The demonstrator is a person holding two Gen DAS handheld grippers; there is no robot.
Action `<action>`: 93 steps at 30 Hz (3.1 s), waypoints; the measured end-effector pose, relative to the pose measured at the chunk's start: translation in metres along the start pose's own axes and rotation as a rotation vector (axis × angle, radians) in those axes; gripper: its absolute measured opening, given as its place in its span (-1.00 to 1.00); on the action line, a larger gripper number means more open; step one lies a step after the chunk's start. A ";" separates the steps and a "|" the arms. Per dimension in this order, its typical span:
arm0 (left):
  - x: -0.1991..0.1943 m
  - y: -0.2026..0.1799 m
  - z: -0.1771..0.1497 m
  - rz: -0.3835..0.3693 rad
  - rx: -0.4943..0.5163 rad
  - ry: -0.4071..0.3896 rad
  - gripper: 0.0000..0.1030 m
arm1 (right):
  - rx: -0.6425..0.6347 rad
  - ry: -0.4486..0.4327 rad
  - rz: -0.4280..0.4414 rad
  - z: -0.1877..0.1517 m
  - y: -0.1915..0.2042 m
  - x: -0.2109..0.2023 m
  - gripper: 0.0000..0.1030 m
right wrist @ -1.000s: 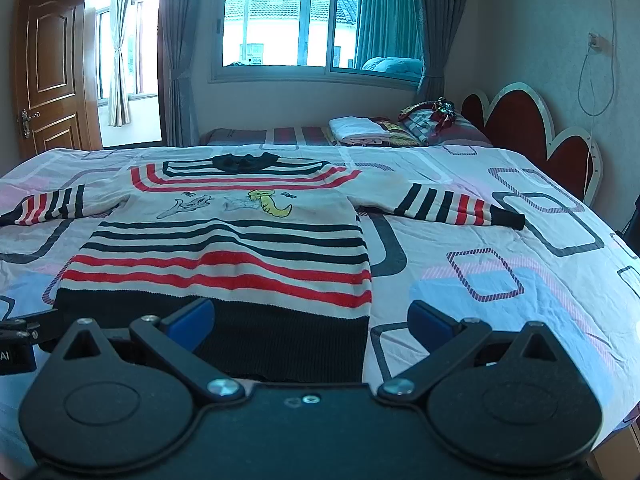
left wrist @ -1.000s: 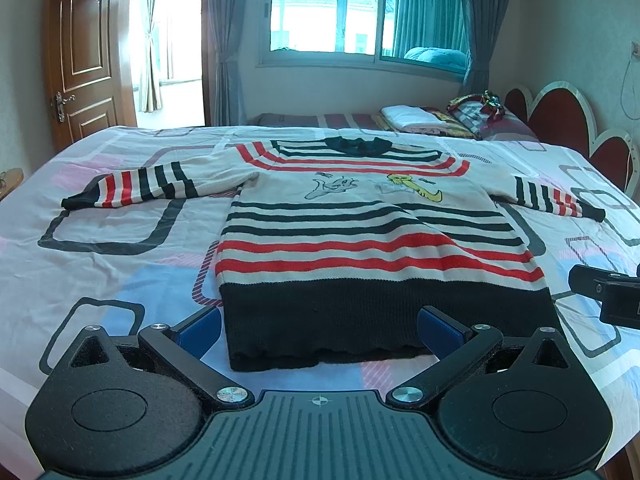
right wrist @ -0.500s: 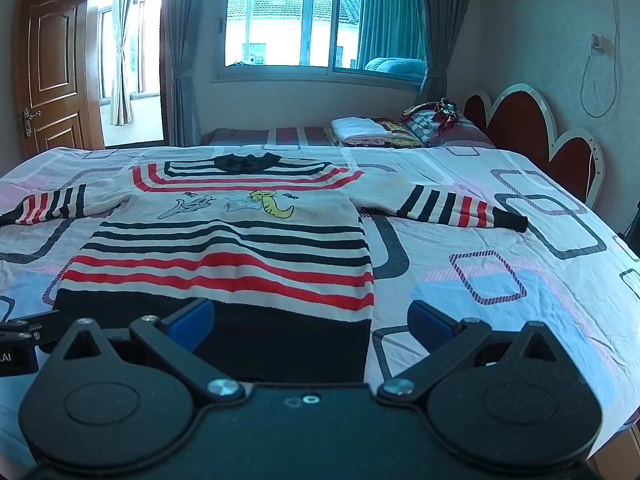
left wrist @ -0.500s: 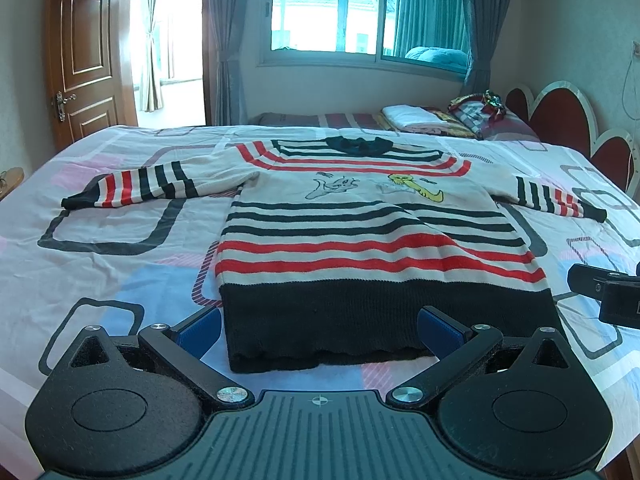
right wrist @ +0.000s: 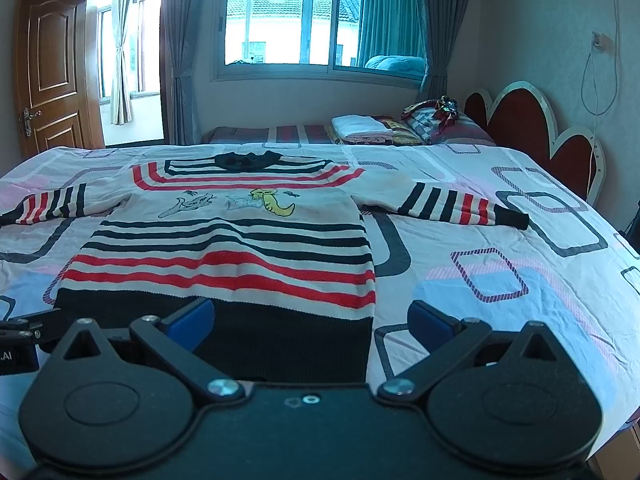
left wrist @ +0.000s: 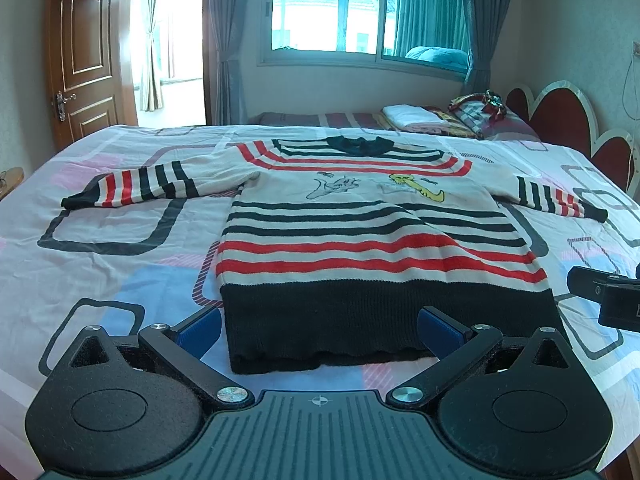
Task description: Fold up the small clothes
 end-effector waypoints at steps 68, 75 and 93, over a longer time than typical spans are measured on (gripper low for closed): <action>0.299 0.011 0.148 -0.235 -0.282 0.158 1.00 | 1.292 -0.040 0.367 0.076 -0.296 0.331 -0.34; 0.291 0.015 0.148 -0.221 -0.228 0.145 1.00 | 1.421 -0.240 0.347 0.074 -0.367 0.318 -0.31; 0.300 0.109 0.124 0.111 -0.190 0.252 1.00 | 0.715 -0.060 -0.105 0.155 -0.329 0.327 -0.85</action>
Point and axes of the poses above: each gripper's, at about its wrist camera, not at the fingertips, and x roughly the way its jaws point, y to its left, z to its top, the point moved 10 cm from there along x, roughly the way its jaws point, and after that the axes turned 5 degrees about y, right-handed, at the moved point
